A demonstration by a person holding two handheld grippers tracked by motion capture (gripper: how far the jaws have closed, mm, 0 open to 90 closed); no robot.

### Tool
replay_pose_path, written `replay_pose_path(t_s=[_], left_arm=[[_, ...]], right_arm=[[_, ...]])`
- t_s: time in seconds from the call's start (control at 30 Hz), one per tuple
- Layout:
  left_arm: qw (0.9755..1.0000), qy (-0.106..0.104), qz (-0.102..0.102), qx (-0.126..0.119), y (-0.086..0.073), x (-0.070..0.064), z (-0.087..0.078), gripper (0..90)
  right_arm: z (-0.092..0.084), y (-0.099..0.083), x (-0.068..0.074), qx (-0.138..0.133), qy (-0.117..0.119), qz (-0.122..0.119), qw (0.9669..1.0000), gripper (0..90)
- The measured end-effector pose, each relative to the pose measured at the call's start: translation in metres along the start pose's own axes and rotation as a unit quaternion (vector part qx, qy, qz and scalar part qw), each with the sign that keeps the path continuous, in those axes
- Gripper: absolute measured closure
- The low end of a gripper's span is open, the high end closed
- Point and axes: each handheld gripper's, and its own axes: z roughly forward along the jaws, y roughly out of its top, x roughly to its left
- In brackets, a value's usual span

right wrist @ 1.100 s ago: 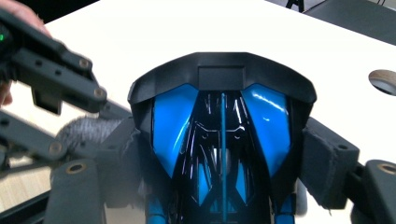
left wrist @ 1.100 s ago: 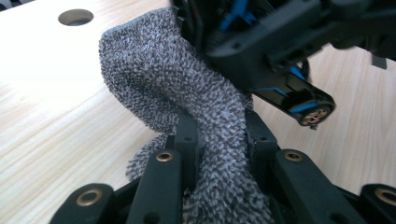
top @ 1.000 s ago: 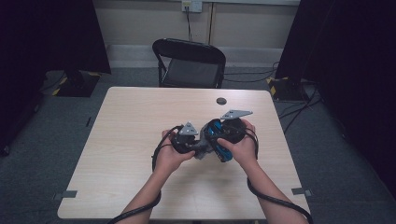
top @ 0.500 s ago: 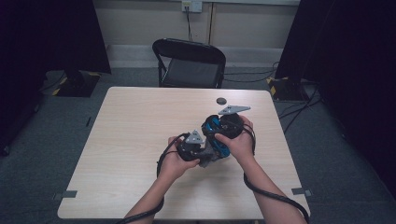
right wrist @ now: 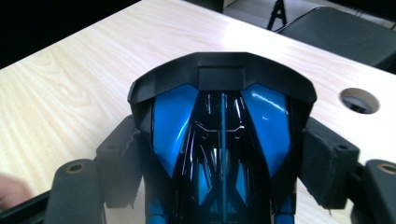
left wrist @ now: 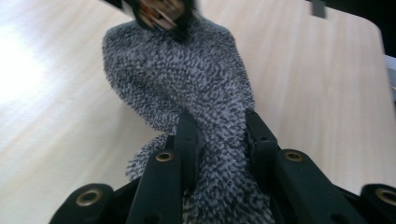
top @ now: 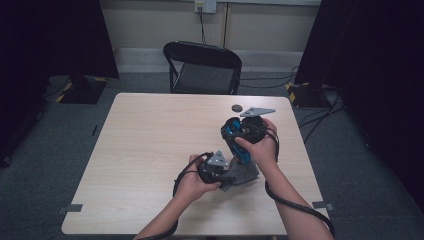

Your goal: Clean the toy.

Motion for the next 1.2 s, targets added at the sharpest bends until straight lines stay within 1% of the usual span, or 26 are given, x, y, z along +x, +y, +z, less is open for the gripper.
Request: replay_pose_path(t_s=[0.07,0.17,0.23,0.3,0.4,0.53,0.6,0.73,0.8,0.83,0.87,0.9,0.93,0.97,1.03,1.07,1.1,1.13,1.17,1.2], left_arm=[[1.0000,-0.001,0.003,0.001,-0.002,0.000,-0.003,71.6],[0.9999,0.010,-0.001,0.005,-0.008,0.005,-0.011,71.6],[0.9997,0.023,-0.008,0.002,-0.014,0.011,-0.019,71.6],[0.9990,0.043,-0.016,0.000,-0.021,0.020,-0.031,71.5],[0.9965,0.076,-0.034,-0.005,-0.031,0.035,-0.051,71.5],[0.9934,0.103,-0.050,-0.011,-0.040,0.048,-0.069,71.5],[0.9923,0.110,-0.055,-0.016,-0.044,0.052,-0.075,71.4],[0.9905,0.121,-0.062,-0.019,-0.048,0.058,-0.083,71.4],[0.9902,0.125,-0.059,-0.018,-0.050,0.060,-0.084,71.3],[0.9900,0.125,-0.063,-0.019,-0.052,0.061,-0.084,71.3],[0.9899,0.128,-0.059,-0.016,-0.053,0.062,-0.085,71.3],[0.9895,0.129,-0.064,-0.019,-0.054,0.063,-0.084,71.3],[0.9892,0.130,-0.064,-0.019,-0.055,0.064,-0.084,71.3],[0.9891,0.132,-0.063,-0.019,-0.056,0.065,-0.084,71.3],[0.9882,0.135,-0.069,-0.023,-0.059,0.067,-0.085,71.2],[0.9880,0.138,-0.064,-0.022,-0.060,0.069,-0.085,71.2],[0.9881,0.137,-0.066,-0.022,-0.062,0.071,-0.085,71.1],[0.9876,0.137,-0.072,-0.024,-0.064,0.072,-0.085,71.1],[0.9876,0.139,-0.070,-0.022,-0.065,0.073,-0.086,71.0],[0.9871,0.141,-0.072,-0.024,-0.066,0.075,-0.086,71.0]], right_arm=[[-0.003,0.000,-0.004,0.000,-0.004,0.003,1.0000,25.6],[-0.007,0.000,-0.008,0.005,-0.012,-0.003,0.9999,25.6],[-0.010,-0.002,-0.011,0.006,-0.015,-0.002,0.9999,25.6],[-0.014,-0.007,-0.015,0.012,-0.020,0.000,0.9997,25.6],[-0.015,-0.016,-0.021,0.023,-0.023,0.004,0.9994,25.6],[-0.011,-0.033,-0.025,0.040,-0.023,0.011,0.9989,25.6],[-0.008,-0.041,-0.026,0.048,-0.022,0.014,0.9985,25.6],[-0.003,-0.052,-0.028,0.060,-0.024,0.015,0.9978,25.6],[0.000,-0.057,-0.030,0.065,-0.024,0.018,0.9974,25.6],[0.001,-0.059,-0.031,0.071,-0.027,0.016,0.9970,25.6],[0.003,-0.061,-0.033,0.074,-0.029,0.015,0.9967,25.6],[0.004,-0.063,-0.034,0.077,-0.030,0.016,0.9964,25.6],[0.006,-0.065,-0.036,0.080,-0.032,0.018,0.9961,25.6],[0.008,-0.068,-0.037,0.082,-0.033,0.018,0.9959,25.6],[0.011,-0.071,-0.038,0.086,-0.034,0.017,0.9955,25.6],[0.013,-0.072,-0.039,0.090,-0.036,0.019,0.9952,25.6],[0.015,-0.074,-0.040,0.092,-0.036,0.016,0.9950,25.6],[0.017,-0.075,-0.040,0.094,-0.035,0.018,0.9948,25.6],[0.020,-0.077,-0.041,0.094,-0.035,0.020,0.9948,25.6],[0.021,-0.077,-0.042,0.095,-0.035,0.021,0.9947,25.6]])
